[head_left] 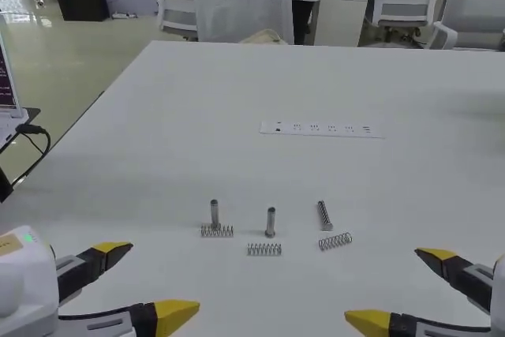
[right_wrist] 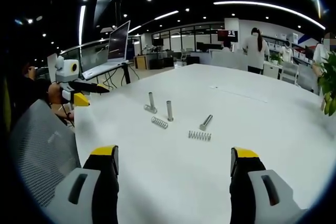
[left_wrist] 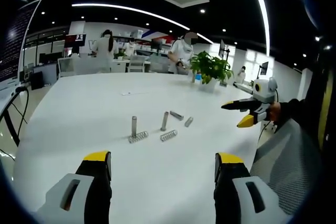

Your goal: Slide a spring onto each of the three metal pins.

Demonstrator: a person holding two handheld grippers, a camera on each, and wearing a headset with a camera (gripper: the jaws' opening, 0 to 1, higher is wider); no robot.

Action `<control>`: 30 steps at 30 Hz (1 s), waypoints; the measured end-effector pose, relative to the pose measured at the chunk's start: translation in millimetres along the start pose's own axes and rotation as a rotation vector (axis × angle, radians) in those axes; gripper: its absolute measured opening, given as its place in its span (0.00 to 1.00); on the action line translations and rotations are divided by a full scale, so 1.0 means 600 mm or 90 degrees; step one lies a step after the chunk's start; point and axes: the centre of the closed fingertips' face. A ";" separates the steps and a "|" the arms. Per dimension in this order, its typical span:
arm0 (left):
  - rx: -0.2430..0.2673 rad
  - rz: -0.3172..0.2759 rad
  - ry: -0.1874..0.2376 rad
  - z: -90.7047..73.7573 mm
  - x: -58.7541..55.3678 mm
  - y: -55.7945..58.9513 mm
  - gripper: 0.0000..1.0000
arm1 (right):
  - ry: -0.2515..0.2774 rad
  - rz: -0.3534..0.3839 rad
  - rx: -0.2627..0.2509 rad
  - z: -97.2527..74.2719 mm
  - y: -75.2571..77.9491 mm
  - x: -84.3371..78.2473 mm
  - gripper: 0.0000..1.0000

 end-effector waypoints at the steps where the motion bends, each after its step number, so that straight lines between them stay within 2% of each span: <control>1: 0.000 0.003 0.000 0.000 0.002 0.001 0.78 | 0.002 0.000 -0.001 0.000 0.002 0.000 0.87; 5: 0.004 0.008 0.004 -0.005 0.009 -0.001 0.78 | 0.003 -0.003 -0.004 -0.003 0.005 0.004 0.87; 9: 0.006 0.009 0.026 -0.015 0.031 0.000 0.78 | 0.016 -0.004 -0.012 -0.010 0.015 0.019 0.87; 19: 0.001 0.031 0.053 -0.030 0.077 0.024 0.77 | 0.024 -0.029 -0.037 -0.018 0.052 0.058 0.85; 24: -0.002 0.029 0.063 -0.031 0.087 0.031 0.77 | 0.030 -0.044 -0.039 -0.008 0.068 0.087 0.83; 27: -0.004 0.030 0.063 -0.029 0.085 0.036 0.77 | 0.035 -0.056 -0.037 0.005 0.074 0.108 0.82; 30: -0.007 0.032 0.058 -0.027 0.081 0.039 0.77 | 0.031 -0.061 -0.036 0.019 0.082 0.118 0.80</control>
Point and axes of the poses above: the centre of the closed fingertips' face, and the gripper's own axes: z roughly forward along the fingers, y roughly to its right, x roughly out of its top, and after that the axes turned 1 degree about x, right-handed
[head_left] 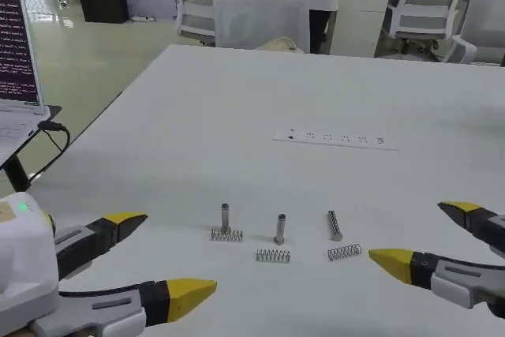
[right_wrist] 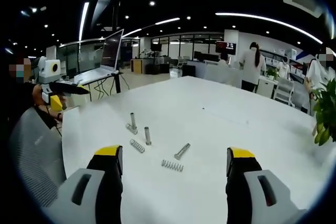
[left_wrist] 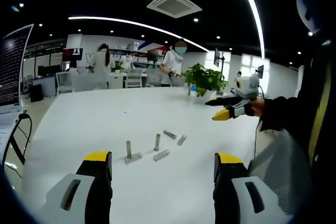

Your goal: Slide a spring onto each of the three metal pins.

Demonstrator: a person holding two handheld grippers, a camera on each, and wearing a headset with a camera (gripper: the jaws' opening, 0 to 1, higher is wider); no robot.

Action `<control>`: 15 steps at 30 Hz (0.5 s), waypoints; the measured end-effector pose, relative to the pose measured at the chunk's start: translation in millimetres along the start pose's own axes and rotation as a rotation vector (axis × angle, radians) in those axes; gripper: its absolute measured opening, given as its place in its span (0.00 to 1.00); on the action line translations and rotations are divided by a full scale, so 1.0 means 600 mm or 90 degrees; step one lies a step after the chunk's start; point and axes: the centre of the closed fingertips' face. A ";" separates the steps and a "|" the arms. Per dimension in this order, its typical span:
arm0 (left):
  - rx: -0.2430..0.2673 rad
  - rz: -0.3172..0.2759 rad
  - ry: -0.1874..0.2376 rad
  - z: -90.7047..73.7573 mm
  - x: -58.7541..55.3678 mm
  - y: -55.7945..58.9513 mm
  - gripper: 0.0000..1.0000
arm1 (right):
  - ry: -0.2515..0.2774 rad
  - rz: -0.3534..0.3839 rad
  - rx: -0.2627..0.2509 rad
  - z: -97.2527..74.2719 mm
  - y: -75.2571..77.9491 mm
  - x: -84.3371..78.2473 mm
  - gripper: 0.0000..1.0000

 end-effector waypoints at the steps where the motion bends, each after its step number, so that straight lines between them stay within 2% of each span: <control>1: 0.001 0.001 -0.001 0.000 0.000 -0.001 0.77 | -0.002 -0.002 0.000 0.004 0.002 0.002 0.79; 5: 0.004 -0.004 0.005 -0.001 0.002 -0.003 0.76 | -0.008 -0.010 0.004 0.026 0.009 0.011 0.77; 15: -0.001 -0.002 -0.002 0.004 -0.003 0.003 0.76 | -0.041 -0.019 0.008 0.088 0.028 0.024 0.71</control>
Point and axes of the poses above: the centre of the closed fingertips' face, and the gripper's own axes: z roughly forward along the fingers, y roughly to its right, x roughly out of its top, and after that the axes turned 1 degree about x, right-handed
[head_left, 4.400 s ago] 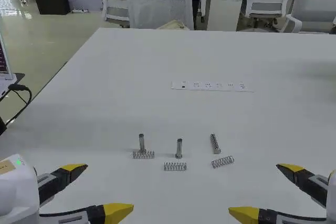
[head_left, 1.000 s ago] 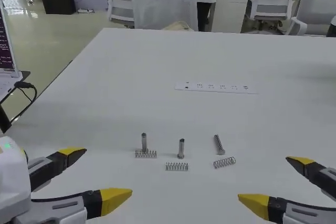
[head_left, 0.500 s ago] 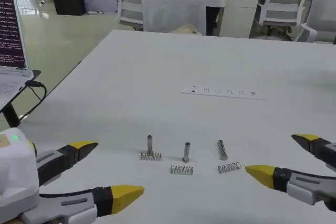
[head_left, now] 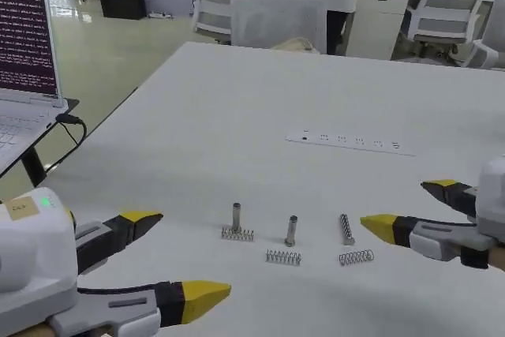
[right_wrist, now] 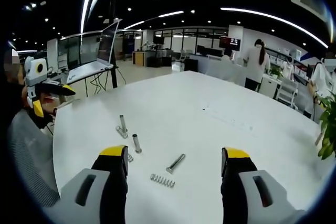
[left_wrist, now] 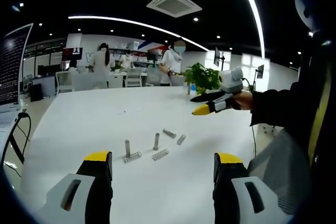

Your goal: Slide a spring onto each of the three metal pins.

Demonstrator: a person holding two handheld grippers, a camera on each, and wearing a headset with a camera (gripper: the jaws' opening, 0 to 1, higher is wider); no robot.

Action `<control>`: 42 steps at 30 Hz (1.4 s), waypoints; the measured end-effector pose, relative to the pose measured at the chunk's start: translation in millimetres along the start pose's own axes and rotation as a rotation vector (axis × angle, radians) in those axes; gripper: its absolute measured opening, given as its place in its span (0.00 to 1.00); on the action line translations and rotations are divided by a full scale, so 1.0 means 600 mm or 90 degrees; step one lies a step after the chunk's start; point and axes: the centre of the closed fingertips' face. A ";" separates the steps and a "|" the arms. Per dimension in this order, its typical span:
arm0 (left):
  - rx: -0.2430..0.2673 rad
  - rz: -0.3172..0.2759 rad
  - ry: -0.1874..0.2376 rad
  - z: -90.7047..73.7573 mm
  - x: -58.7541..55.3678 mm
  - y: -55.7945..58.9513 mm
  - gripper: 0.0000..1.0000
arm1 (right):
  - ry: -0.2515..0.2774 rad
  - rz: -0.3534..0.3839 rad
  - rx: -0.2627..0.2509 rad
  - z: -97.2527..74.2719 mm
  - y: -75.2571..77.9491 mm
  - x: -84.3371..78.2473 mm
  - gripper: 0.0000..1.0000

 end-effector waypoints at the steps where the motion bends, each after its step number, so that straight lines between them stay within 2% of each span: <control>1: 0.000 0.001 -0.001 0.000 0.000 0.000 0.76 | -0.006 -0.001 -0.003 0.005 0.003 0.000 0.71; 10: -0.002 -0.001 -0.003 0.001 -0.005 -0.002 0.76 | -0.050 0.001 -0.009 0.055 0.018 -0.013 0.64; 18: -0.003 -0.003 -0.007 0.004 -0.007 0.001 0.75 | -0.109 0.013 -0.010 0.095 0.031 -0.054 0.56; 25: -0.009 -0.003 -0.012 0.006 -0.008 0.006 0.75 | -0.141 0.025 -0.017 0.115 0.038 -0.072 0.52; 33: -0.009 -0.007 -0.012 0.007 -0.009 0.005 0.75 | -0.177 0.027 -0.015 0.139 0.035 -0.091 0.46; 42: -0.011 -0.009 -0.014 0.008 -0.011 0.006 0.74 | -0.216 0.033 -0.015 0.153 0.027 -0.110 0.40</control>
Point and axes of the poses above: the centre of the closed fingertips' face, and the gripper's own axes: z roughly forward along the fingers, y roughly to its right, x roughly out of its top, and after that the axes turned 1 degree about x, right-handed
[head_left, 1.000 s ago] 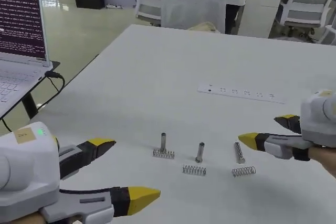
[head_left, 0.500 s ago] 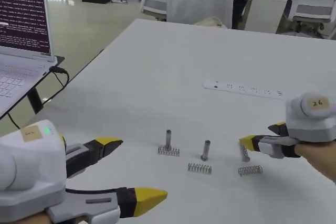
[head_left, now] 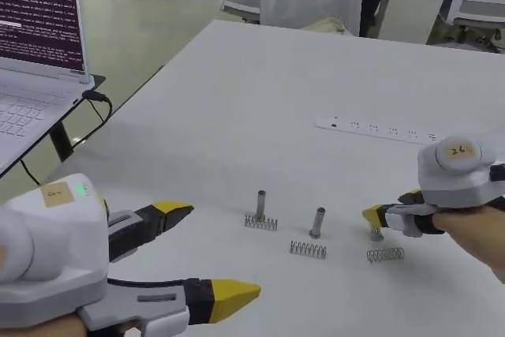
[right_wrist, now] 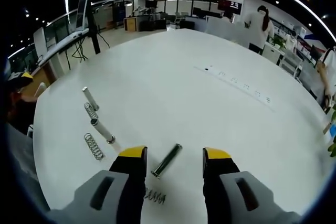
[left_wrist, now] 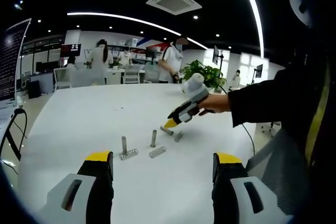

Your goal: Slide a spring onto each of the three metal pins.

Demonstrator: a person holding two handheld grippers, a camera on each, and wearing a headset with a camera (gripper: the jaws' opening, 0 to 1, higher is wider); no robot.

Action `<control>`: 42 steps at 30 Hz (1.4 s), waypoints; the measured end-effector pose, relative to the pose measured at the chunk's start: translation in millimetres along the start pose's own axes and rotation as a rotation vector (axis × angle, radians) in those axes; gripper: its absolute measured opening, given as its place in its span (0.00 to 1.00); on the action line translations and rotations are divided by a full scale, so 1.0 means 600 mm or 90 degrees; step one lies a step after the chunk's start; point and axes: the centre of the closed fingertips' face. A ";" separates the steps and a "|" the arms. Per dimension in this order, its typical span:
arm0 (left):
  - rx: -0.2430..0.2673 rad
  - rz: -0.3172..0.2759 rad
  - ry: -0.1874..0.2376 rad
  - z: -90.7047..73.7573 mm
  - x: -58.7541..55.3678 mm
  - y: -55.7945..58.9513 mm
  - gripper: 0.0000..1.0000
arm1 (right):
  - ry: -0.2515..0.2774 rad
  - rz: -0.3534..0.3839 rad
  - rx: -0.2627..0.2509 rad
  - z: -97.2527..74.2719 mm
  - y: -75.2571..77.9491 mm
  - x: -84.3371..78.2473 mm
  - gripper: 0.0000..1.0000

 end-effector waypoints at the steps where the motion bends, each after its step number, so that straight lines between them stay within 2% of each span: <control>1: 0.000 -0.001 0.000 0.000 -0.001 0.000 0.74 | -0.004 0.000 0.001 0.001 -0.001 -0.002 0.39; 8: -0.001 -0.005 -0.001 0.000 -0.003 -0.002 0.74 | -0.020 0.007 -0.002 0.012 0.000 -0.007 0.37; 13: -0.001 -0.008 -0.002 0.001 -0.004 -0.004 0.73 | -0.040 0.010 -0.005 0.020 -0.001 -0.014 0.29; 21: -0.004 -0.011 -0.004 0.002 -0.005 -0.004 0.72 | -0.056 0.012 0.001 0.031 -0.006 -0.016 0.24; 28: -0.005 -0.013 -0.001 0.002 -0.004 -0.003 0.72 | -0.071 0.037 0.001 0.041 -0.004 -0.018 0.22; 42: -0.010 -0.016 0.003 0.003 -0.002 -0.003 0.70 | -0.105 0.042 -0.017 0.048 0.001 -0.022 0.16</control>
Point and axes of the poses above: the centre of the closed fingertips' face, and the gripper's own axes: z roughly forward along the fingers, y roughly to its right, x roughly out of its top, and after that the axes turned 1 degree about x, right-handed
